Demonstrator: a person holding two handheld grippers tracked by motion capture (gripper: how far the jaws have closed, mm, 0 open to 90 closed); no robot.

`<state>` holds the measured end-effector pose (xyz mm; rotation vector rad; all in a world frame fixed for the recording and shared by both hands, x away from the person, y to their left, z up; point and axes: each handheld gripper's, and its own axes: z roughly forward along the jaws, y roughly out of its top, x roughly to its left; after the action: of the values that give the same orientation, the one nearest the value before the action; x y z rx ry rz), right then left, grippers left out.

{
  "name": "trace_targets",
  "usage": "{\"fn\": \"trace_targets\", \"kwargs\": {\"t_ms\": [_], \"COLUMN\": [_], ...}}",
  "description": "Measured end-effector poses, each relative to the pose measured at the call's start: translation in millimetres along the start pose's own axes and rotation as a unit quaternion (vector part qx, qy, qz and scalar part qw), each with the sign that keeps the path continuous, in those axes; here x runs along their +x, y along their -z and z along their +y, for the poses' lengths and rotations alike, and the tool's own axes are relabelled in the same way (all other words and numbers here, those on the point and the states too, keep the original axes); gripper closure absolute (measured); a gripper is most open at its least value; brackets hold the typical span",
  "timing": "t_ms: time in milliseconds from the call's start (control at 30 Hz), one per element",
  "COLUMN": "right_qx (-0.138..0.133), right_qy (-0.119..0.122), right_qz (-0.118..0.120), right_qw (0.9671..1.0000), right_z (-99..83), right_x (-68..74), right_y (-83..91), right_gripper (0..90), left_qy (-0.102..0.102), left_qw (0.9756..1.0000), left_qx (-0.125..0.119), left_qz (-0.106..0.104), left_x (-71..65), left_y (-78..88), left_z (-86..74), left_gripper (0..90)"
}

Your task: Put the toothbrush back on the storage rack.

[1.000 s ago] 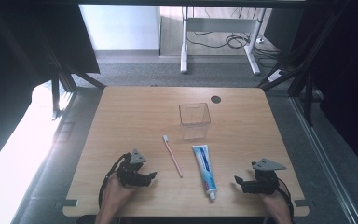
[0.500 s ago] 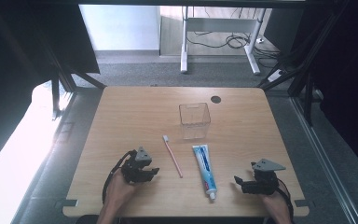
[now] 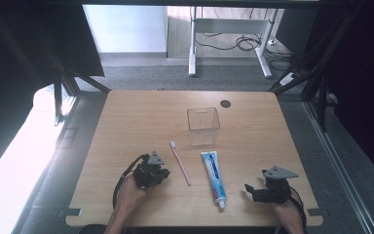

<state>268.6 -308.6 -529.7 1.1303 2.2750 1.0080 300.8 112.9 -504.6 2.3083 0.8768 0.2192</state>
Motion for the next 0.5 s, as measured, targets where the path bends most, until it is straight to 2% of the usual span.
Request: {"fn": "trace_targets", "kwargs": {"t_ms": [167,300,500], "right_qx": [-0.002,-0.001,0.000], "right_qy": [-0.002,-0.001,-0.002], "right_qz": [0.001,0.002,0.003], "right_qw": [1.0000,1.0000,1.0000], "right_z": [0.4,0.3,0.1], "right_x": [1.0,1.5,1.8], "right_y": [-0.3,-1.1,-1.4], "right_gripper": [10.2,10.2,10.2], "left_qy": [-0.006,-0.010,-0.016], "left_qw": [1.0000,0.9999,0.9999], "left_qx": [0.001,0.006,0.001], "left_qz": [-0.004,0.002,0.000], "left_x": [-0.7,-1.7,-2.6], "left_y": [-4.4,-12.3,-20.3], "left_z": [9.6,18.6,29.5], "left_gripper": [89.6,89.7,89.7]}}
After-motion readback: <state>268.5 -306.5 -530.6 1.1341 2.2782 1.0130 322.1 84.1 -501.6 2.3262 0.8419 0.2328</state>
